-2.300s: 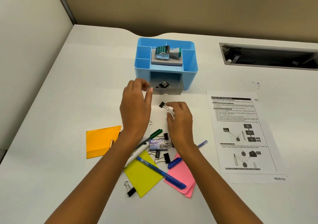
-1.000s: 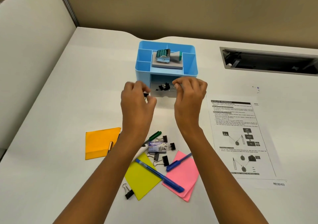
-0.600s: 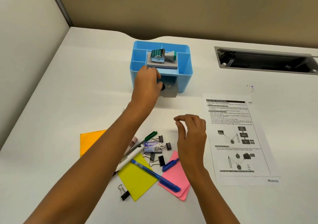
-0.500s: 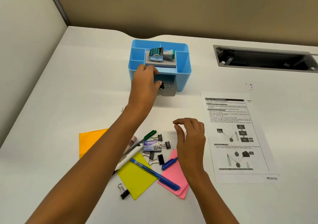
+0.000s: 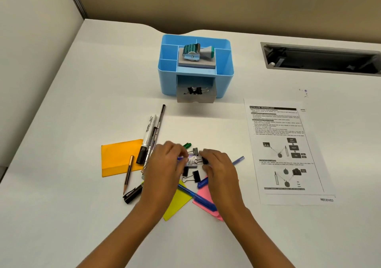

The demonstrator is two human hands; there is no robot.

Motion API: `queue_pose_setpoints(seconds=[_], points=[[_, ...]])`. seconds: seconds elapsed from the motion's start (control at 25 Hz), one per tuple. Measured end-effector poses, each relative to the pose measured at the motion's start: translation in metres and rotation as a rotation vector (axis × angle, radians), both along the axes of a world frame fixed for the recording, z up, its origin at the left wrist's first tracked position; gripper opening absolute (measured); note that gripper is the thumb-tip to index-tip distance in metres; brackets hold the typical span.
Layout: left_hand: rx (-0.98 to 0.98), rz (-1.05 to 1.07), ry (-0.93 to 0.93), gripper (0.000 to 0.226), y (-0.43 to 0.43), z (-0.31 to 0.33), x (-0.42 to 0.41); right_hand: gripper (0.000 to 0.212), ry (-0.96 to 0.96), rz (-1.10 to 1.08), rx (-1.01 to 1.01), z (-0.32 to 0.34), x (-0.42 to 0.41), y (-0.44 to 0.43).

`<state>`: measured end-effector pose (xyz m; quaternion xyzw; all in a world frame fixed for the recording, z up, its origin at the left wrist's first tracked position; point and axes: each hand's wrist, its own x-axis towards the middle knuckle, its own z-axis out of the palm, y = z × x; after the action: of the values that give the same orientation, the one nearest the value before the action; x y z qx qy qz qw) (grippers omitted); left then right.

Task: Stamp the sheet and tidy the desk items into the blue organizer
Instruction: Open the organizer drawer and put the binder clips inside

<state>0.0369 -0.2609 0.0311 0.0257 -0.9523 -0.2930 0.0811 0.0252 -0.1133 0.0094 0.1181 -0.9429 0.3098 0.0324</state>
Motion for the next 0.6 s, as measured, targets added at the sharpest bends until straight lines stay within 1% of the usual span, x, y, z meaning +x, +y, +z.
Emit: queue_pose_setpoints(seconds=[0.08,0.2,0.44,0.6], points=[[-0.096,-0.019,-0.023,0.013,0.0,-0.008,0.012,0.039,0.028,0.024,0.023,-0.001,0.0,0.002],[-0.177,-0.018,0.0,0.016,-0.002,-0.008,0.016,0.034,0.039,0.036,0.045,-0.001,-0.002,0.004],[-0.259,-0.053,-0.008,0.03,-0.004,-0.011,0.016,0.029,0.0,-0.048,-0.001,0.0,-0.002,0.012],[-0.29,-0.091,0.043,0.02,-0.007,-0.011,0.016,0.025,-0.012,-0.112,-0.055,0.008,-0.001,0.021]])
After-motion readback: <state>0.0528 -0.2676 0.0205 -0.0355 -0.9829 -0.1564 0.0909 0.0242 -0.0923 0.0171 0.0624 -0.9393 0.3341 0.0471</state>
